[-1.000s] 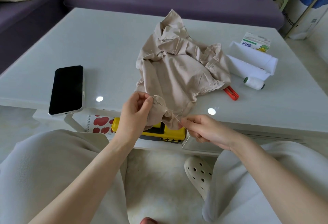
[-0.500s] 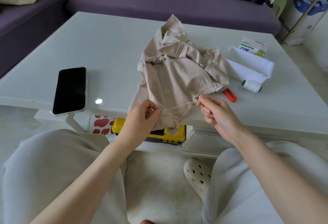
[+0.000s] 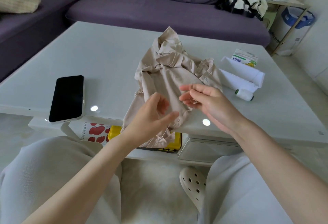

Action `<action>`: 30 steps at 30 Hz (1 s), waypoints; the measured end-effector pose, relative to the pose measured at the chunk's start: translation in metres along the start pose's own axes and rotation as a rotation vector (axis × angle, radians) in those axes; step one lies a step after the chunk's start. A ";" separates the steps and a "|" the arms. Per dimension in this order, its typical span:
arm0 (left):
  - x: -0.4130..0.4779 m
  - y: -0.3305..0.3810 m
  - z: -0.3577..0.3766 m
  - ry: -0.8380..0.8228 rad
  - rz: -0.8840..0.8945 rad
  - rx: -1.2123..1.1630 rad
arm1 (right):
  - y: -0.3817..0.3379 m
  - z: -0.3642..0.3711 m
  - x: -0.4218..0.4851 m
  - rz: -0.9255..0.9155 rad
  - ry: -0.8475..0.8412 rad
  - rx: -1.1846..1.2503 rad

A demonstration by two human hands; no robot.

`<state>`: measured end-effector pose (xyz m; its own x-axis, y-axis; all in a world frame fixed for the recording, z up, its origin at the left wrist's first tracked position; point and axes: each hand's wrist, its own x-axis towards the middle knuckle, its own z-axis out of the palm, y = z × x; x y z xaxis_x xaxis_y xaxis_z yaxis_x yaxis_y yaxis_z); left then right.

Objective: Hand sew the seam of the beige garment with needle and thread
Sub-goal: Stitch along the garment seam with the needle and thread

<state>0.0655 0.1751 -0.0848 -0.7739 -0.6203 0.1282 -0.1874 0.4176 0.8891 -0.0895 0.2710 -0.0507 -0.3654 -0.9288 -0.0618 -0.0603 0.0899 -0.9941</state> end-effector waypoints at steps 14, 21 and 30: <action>0.016 0.004 -0.021 0.013 -0.008 0.047 | -0.020 -0.009 0.030 -0.031 0.406 -0.015; 0.018 0.007 -0.033 0.187 0.333 0.546 | -0.023 -0.004 0.038 -0.028 0.459 0.024; 0.043 -0.001 -0.007 -0.414 0.998 1.352 | -0.035 0.001 0.045 -0.045 0.372 0.129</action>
<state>0.0366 0.1435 -0.0772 -0.9491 0.3109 0.0509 0.2558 0.8547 -0.4517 -0.1028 0.2257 -0.0185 -0.6779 -0.7351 -0.0053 0.0247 -0.0156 -0.9996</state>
